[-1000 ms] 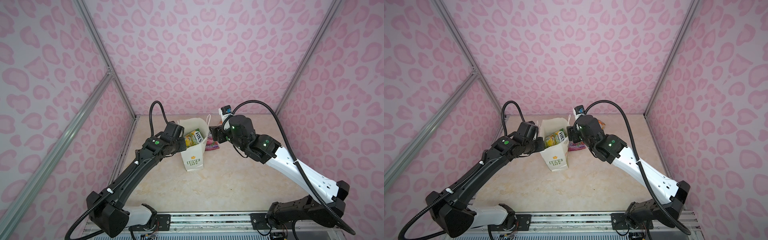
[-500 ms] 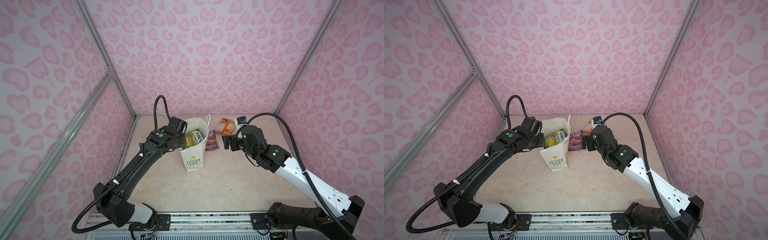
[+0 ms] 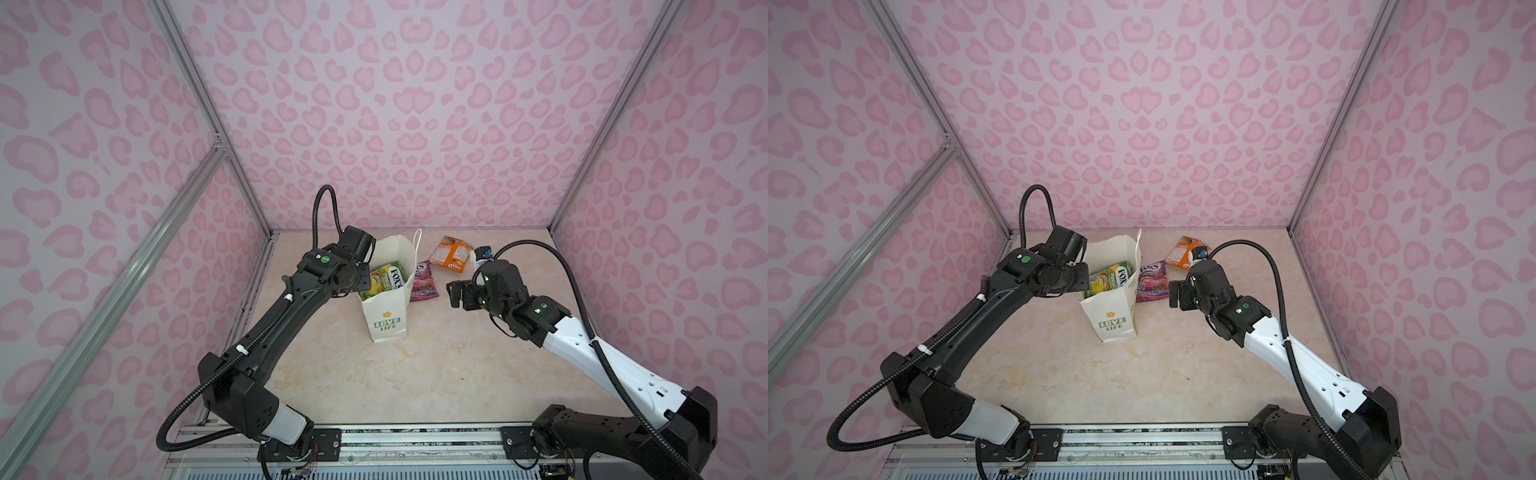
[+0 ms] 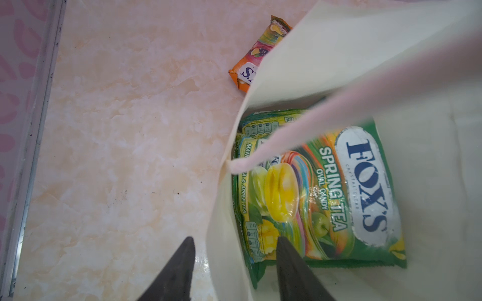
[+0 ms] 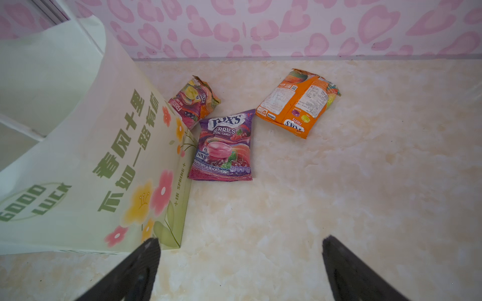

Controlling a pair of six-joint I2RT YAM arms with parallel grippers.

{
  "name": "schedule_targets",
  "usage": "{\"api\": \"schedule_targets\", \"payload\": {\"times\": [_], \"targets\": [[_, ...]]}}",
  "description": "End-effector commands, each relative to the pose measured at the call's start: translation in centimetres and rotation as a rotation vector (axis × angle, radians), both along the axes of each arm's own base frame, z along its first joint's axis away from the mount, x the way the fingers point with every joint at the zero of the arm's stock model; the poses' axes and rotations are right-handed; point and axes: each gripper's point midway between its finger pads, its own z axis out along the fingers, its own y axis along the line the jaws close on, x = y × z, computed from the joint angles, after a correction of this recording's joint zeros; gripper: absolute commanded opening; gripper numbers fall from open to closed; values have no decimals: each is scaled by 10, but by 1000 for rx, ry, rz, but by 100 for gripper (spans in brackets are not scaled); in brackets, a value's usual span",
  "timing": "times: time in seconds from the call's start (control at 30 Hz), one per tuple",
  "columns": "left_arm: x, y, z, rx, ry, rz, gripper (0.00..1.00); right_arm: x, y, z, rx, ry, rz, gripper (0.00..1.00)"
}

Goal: Place the snacks into the paper bag
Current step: Pick up the snack from the top-center of the table.

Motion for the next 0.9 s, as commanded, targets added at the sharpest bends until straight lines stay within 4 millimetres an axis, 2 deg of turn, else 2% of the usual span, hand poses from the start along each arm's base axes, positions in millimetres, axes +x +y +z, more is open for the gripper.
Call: {"api": "schedule_targets", "payload": {"times": [0.0, 0.2, 0.27, 0.37, 0.57, 0.63, 0.87], "targets": [[-5, 5, 0, 24, 24, -8, 52, 7, 7, -9, 59, 12, 16, 99], [-6, 5, 23, -4, -23, -12, 51, 25, 9, -45, 116, 92, 5, 99], [-3, 10, 26, 15, -34, 4, 49, 31, 11, -52, 123, 102, 5, 98], [-1, 14, 25, 44, -32, 23, 45, 36, 15, -58, 127, 119, 11, 98], [1, 10, 24, 27, -32, 20, 37, 51, 15, -73, 142, 142, 1, 98], [1, 10, 23, 30, -25, 19, 30, 59, 15, -79, 162, 160, 0, 97], [1, 4, 22, 1, -14, 9, 17, 80, 21, -112, 192, 260, 11, 95]]}}
